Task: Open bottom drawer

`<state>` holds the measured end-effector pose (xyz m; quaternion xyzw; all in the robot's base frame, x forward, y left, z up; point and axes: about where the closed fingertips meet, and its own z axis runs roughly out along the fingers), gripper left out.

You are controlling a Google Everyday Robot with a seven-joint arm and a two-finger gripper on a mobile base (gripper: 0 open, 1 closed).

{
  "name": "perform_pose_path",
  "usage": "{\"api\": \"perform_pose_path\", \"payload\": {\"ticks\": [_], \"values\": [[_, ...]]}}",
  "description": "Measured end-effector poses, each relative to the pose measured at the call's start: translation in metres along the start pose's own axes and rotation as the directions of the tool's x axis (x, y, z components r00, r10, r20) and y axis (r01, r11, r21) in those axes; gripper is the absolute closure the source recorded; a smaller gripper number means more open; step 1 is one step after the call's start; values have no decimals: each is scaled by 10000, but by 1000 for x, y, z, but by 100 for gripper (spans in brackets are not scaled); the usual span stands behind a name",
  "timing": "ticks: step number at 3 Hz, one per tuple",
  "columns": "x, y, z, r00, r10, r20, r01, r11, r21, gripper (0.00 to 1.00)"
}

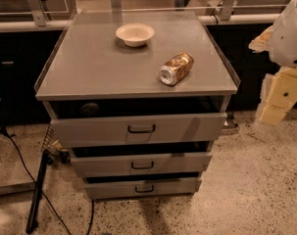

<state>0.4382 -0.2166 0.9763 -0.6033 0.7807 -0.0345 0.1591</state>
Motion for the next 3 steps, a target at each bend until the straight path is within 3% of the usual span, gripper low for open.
{"api": "perform_pose_path", "payload": {"ticks": [1,2,3], "values": [[0,0,0,10000,0,0,0,10000,0,0],[0,0,0,10000,-2,19,1,10000,37,16],[5,13,23,9991,171,394,-170,9999,-33,47]]}}
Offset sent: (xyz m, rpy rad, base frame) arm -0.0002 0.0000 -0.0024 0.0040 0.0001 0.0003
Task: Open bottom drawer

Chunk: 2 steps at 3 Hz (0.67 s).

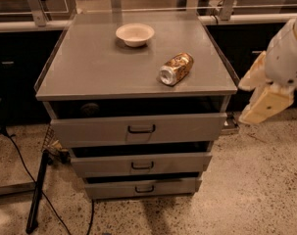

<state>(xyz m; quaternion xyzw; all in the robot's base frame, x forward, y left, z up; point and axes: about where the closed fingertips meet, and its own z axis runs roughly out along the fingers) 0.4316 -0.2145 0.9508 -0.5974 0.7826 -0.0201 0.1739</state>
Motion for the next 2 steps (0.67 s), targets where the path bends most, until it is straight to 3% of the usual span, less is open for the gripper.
{"api": "perform_pose_path", "payload": {"ticks": [1,2], "values": [[11,18,33,9995,265,143,-260,9992,-315,70],[30,55,93,9979,624,172,-610,9956,-715,100]]}}
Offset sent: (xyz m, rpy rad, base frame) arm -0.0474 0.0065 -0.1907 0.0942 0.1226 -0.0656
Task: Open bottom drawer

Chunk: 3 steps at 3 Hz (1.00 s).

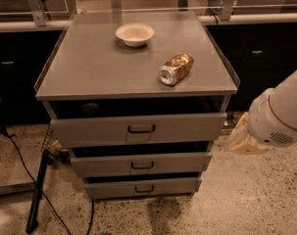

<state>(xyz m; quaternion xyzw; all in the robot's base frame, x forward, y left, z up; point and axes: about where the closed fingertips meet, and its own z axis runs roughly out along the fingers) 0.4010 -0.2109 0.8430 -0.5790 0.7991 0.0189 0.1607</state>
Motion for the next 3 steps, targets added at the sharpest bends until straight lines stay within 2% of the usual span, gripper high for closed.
{"api": "perform_pose_path", "payload": {"ticks": [1,2,3], "values": [[0,0,-1,10000,-5,8,5,10000,17,100],[13,3,27,9999,165,-4,-165,9999,-54,100],[32,11,80,9990,339,280,-332,9991,-275,100]]}}
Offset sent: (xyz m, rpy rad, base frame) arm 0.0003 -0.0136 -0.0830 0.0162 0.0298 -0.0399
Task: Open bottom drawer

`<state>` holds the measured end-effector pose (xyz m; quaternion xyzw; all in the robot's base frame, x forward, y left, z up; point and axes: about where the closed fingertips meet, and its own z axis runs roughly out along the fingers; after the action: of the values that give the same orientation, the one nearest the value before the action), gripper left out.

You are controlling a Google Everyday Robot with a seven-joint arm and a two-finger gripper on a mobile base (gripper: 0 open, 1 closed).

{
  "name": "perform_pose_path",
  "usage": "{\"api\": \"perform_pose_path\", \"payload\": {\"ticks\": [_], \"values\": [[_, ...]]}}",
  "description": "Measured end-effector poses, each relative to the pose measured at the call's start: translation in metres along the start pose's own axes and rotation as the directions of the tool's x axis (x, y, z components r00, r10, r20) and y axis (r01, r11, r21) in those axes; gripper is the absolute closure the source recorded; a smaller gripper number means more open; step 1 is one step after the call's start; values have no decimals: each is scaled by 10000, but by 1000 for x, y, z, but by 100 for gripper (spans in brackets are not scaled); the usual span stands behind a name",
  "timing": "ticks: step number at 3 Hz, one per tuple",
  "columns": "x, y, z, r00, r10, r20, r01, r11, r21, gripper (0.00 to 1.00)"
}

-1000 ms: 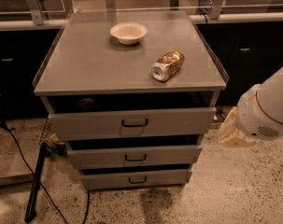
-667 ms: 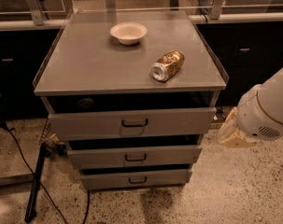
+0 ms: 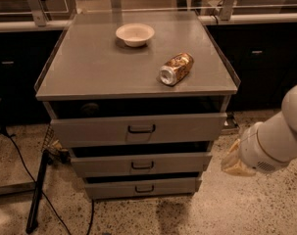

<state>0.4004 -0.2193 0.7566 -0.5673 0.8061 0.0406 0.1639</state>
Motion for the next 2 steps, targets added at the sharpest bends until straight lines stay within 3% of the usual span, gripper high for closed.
{"api": "perform_pose_path", "payload": {"ticks": [2], "values": [[34,11,150,9942,456,970,-430,9987,-290,100]]}}
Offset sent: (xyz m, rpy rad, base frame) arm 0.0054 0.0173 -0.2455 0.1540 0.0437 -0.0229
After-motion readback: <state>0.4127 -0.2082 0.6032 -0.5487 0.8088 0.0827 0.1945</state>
